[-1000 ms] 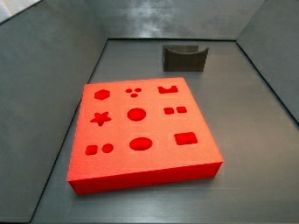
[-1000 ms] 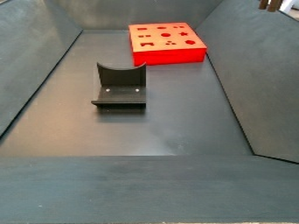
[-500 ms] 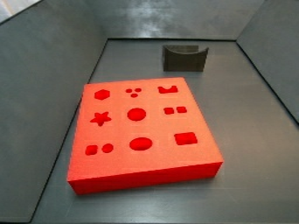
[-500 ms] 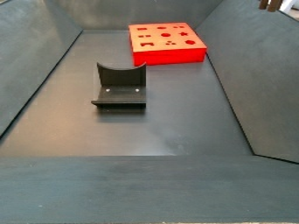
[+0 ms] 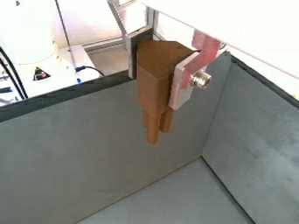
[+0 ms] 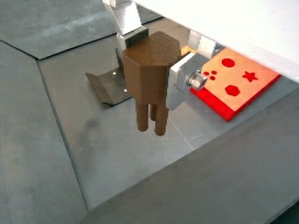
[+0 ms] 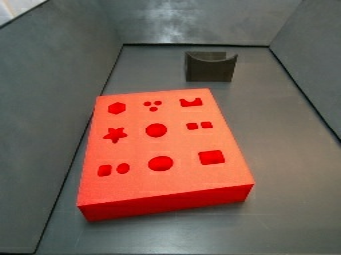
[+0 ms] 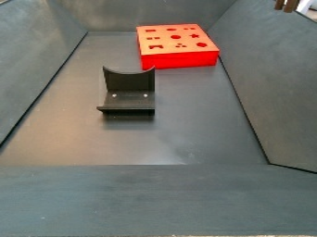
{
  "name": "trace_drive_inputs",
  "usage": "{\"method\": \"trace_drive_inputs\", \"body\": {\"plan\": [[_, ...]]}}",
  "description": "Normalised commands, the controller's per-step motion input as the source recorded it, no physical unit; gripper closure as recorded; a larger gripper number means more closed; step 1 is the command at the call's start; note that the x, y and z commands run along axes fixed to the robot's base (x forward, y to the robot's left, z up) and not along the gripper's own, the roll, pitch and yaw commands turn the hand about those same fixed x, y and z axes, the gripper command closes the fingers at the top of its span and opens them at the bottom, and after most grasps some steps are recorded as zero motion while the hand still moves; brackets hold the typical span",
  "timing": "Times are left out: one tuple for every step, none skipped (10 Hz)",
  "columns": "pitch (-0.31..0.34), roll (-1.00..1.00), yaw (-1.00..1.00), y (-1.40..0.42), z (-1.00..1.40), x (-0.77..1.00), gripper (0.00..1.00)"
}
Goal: Pick up the 3 prong object. Move up. Move to above the board. Insert the 3 prong object.
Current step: Move to above the board.
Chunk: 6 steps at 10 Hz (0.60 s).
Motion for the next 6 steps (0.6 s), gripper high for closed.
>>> {"method": "trace_drive_inputs", "body": {"plan": [[0.064, 0.01, 0.03, -0.01, 0.03, -0.79, 1.00], [0.064, 0.01, 0.03, 0.00, 0.03, -0.79, 1.00], [0.064, 0.01, 0.03, 0.00, 0.03, -0.79, 1.00], [0.064, 0.01, 0.03, 0.00, 0.03, -0.79, 1.00], [0.064, 0.01, 0.03, 0.00, 0.03, -0.79, 1.00], [0.064, 0.01, 0.03, 0.00, 0.03, -0.79, 1.00]]}}
